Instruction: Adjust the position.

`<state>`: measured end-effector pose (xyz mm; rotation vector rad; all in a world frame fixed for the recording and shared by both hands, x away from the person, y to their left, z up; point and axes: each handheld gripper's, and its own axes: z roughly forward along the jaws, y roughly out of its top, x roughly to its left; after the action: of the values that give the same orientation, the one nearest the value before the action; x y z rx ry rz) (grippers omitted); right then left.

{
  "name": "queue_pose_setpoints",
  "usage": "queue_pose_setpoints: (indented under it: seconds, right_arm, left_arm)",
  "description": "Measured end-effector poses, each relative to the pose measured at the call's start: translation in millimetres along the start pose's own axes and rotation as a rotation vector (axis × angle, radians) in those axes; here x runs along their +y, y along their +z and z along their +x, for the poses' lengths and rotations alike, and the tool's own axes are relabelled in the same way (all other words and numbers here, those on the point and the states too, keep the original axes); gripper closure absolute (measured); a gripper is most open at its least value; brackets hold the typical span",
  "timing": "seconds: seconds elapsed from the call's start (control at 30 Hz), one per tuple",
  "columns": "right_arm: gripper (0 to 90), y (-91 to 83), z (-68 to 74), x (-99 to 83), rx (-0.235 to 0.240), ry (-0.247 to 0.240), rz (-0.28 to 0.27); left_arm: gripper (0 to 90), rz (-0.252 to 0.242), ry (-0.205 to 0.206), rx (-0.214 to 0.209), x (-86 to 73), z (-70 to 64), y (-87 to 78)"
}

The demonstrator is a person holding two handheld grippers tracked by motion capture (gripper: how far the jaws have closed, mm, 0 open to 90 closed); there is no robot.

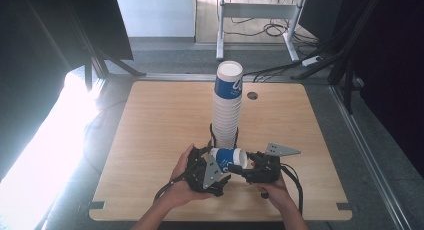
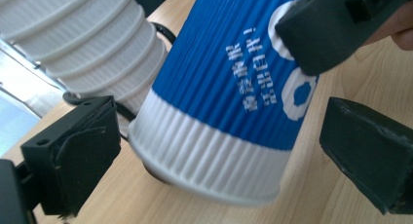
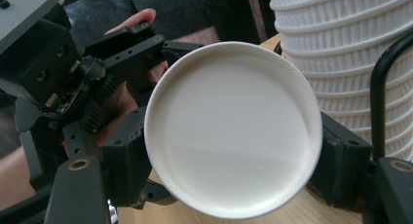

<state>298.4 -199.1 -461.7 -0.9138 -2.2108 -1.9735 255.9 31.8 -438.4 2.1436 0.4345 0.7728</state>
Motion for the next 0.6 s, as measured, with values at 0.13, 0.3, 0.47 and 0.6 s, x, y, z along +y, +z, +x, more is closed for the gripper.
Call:
queue_pose_setpoints:
  seconds: [0.13,0.3,0.47,0.6]
  right_arm:
    - [26.8,0.8,2.5,0.9,0.007,0.000,0.005]
    - [26.7,0.5,3.9,2.0,0.014,-0.004,0.006]
    - [26.7,-1.5,3.1,3.1,0.016,-0.001,0.001]
    - [26.6,-0.9,3.0,2.7,0.013,-0.004,0.003]
  left_arm:
    - [1.8,0.030,0.043,-0.009,5.5,0.9,6.3]
    - [5.9,0.044,0.074,-0.007,5.5,-0.2,9.3]
    - [14.6,0.040,0.081,-0.012,2.1,-1.7,9.7]
    - [15.8,0.042,0.087,-0.020,1.4,-1.3,10.0]
